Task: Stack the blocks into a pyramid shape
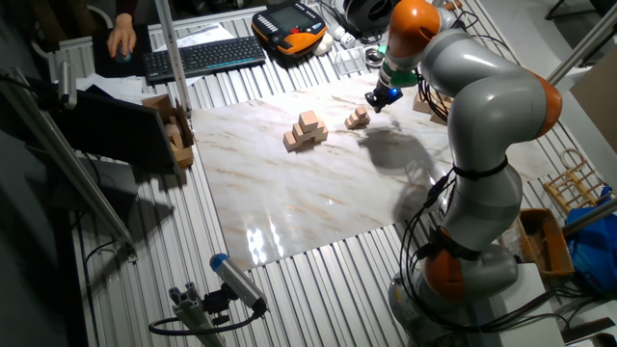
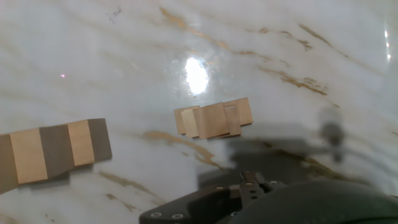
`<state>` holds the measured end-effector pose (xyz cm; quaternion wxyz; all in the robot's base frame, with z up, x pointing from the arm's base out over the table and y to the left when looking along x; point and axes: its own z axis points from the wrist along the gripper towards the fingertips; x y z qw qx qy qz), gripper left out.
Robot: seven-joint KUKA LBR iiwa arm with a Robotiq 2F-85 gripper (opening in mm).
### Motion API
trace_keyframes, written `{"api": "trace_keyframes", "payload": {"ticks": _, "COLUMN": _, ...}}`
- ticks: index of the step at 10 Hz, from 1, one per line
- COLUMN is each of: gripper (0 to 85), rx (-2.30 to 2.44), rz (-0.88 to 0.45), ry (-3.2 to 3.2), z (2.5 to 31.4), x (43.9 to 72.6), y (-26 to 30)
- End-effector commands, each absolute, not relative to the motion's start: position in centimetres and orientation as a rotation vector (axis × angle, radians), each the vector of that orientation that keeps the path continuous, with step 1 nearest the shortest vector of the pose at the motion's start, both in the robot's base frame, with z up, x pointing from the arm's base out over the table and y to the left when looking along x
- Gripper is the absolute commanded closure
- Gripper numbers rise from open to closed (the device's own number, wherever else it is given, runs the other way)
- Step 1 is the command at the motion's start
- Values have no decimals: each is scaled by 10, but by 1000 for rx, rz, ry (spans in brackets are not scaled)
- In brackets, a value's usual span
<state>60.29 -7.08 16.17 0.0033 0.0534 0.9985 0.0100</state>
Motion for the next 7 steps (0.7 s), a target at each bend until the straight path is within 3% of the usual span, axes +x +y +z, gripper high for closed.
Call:
{"api": "trace_keyframes", "payload": {"ticks": 1, "gripper": 850, "rx": 167, "rz": 30, "ry": 3130, "z": 161, "x": 603, "y": -71}}
{"api": "trace_keyframes", "payload": {"ticks": 7, "gripper": 850, "rx": 165, "rz": 30, "ry": 3124, "z": 161, "x": 604, "y": -71}}
